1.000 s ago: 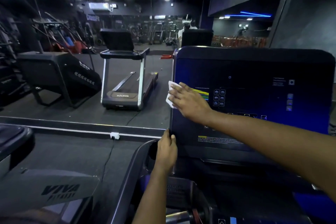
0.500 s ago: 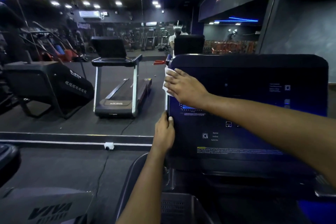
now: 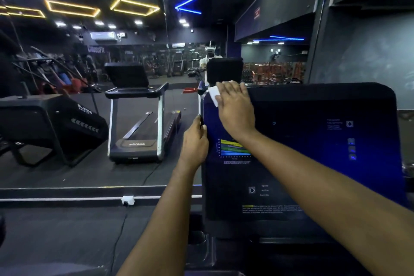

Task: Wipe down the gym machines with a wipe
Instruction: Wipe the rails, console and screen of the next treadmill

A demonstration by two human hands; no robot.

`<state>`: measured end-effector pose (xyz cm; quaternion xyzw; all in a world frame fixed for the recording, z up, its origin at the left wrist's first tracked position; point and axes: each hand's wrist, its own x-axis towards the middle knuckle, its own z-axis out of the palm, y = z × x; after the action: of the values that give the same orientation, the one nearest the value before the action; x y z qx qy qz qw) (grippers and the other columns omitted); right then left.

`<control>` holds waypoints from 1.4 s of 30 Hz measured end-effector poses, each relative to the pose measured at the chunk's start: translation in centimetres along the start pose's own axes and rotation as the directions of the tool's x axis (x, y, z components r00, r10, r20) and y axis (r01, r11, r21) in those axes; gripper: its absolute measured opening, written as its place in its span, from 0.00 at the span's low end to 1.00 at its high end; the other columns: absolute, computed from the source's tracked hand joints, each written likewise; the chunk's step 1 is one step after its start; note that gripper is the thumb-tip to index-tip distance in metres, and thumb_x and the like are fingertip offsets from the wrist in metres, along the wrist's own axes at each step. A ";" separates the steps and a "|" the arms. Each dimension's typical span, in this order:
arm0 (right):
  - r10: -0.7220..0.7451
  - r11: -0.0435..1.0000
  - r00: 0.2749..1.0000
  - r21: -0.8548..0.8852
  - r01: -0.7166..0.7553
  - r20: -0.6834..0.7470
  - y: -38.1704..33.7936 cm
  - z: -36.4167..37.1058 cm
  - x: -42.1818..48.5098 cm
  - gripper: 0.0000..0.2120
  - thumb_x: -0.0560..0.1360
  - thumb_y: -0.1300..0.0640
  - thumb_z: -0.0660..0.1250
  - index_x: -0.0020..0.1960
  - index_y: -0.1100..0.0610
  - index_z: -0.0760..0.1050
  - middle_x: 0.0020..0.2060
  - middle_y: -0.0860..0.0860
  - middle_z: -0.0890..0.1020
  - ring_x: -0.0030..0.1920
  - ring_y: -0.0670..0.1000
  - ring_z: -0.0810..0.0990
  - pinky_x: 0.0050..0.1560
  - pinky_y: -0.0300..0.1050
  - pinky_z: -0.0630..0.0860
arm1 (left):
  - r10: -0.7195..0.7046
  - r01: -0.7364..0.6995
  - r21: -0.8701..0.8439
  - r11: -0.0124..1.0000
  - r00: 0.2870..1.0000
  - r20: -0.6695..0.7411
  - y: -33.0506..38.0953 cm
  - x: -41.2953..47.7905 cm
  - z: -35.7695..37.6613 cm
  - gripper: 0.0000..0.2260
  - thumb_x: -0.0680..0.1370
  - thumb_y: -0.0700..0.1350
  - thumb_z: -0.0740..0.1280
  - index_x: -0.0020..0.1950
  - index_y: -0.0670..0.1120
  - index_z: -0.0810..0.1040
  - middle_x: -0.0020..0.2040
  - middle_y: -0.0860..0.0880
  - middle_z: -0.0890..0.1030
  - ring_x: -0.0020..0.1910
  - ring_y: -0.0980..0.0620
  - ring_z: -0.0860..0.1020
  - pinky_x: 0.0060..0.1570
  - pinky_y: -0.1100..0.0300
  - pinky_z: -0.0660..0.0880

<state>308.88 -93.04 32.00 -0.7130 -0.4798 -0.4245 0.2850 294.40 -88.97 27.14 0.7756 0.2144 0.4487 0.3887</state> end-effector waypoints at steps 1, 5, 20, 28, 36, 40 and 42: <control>0.072 0.997 0.997 -0.002 -0.072 -0.020 0.7 -0.2 -0.2 0.21 0.85 0.52 0.54 0.75 0.58 0.69 0.70 0.55 0.75 0.74 0.57 0.68 0.80 0.55 0.54 | -0.019 0.018 0.020 1.000 1.000 0.020 -0.1 0.4 0.0 0.15 0.85 0.41 0.56 0.72 0.46 0.71 0.57 0.51 0.79 0.55 0.52 0.79 0.57 0.54 0.77; 0.262 0.965 0.961 0.033 -0.260 -0.091 -0.2 0.2 -0.1 0.20 0.83 0.57 0.59 0.72 0.61 0.72 0.69 0.57 0.76 0.73 0.58 0.69 0.79 0.55 0.56 | -0.056 0.053 0.060 0.997 0.998 0.034 -0.9 0.9 0.1 0.17 0.84 0.40 0.58 0.73 0.49 0.68 0.55 0.50 0.80 0.55 0.47 0.81 0.55 0.50 0.79; 0.291 0.954 0.946 0.118 -0.276 -0.143 1.1 0.4 -0.6 0.19 0.83 0.58 0.58 0.72 0.61 0.74 0.68 0.56 0.77 0.73 0.58 0.70 0.80 0.54 0.54 | -0.050 0.037 0.127 0.991 0.994 0.097 -0.5 1.8 -0.8 0.11 0.84 0.41 0.59 0.66 0.49 0.68 0.59 0.44 0.81 0.51 0.48 0.81 0.52 0.48 0.79; 0.375 0.927 0.912 0.088 -0.365 -0.165 6.7 -2.1 -1.3 0.18 0.84 0.55 0.58 0.70 0.59 0.75 0.68 0.56 0.78 0.73 0.57 0.69 0.80 0.53 0.49 | 0.236 -0.226 0.278 0.934 0.972 -0.002 2.2 4.9 0.1 0.21 0.80 0.40 0.63 0.74 0.44 0.68 0.67 0.45 0.76 0.66 0.45 0.73 0.66 0.52 0.69; 0.322 0.947 0.938 0.053 -0.318 -0.130 14.0 -4.3 -2.5 0.18 0.84 0.55 0.58 0.69 0.60 0.75 0.67 0.56 0.78 0.72 0.57 0.70 0.80 0.55 0.52 | 0.373 -0.338 0.591 0.733 0.925 0.067 6.1 7.5 5.1 0.20 0.81 0.46 0.64 0.72 0.42 0.72 0.71 0.42 0.74 0.73 0.41 0.67 0.79 0.43 0.49; 0.325 0.946 0.934 0.052 -0.321 -0.146 17.2 -5.2 -2.9 0.18 0.85 0.52 0.57 0.70 0.58 0.76 0.67 0.53 0.78 0.73 0.53 0.70 0.81 0.51 0.49 | 0.406 -0.408 0.600 0.688 0.902 0.148 7.8 8.0 9.2 0.19 0.82 0.48 0.63 0.71 0.43 0.73 0.69 0.43 0.76 0.72 0.43 0.69 0.79 0.42 0.46; 0.329 0.944 0.931 0.074 -0.321 -0.160 17.5 -5.2 -3.1 0.18 0.85 0.54 0.58 0.70 0.59 0.75 0.68 0.54 0.77 0.73 0.55 0.69 0.81 0.51 0.49 | 0.396 -0.421 0.601 0.680 0.900 0.182 8.5 8.1 10.4 0.19 0.82 0.49 0.63 0.72 0.43 0.72 0.70 0.44 0.76 0.72 0.44 0.69 0.79 0.42 0.45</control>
<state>322.76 -105.24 31.74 -0.7370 -0.3388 -0.4195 0.4076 307.29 -92.89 35.12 0.8958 0.1656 0.4124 0.0023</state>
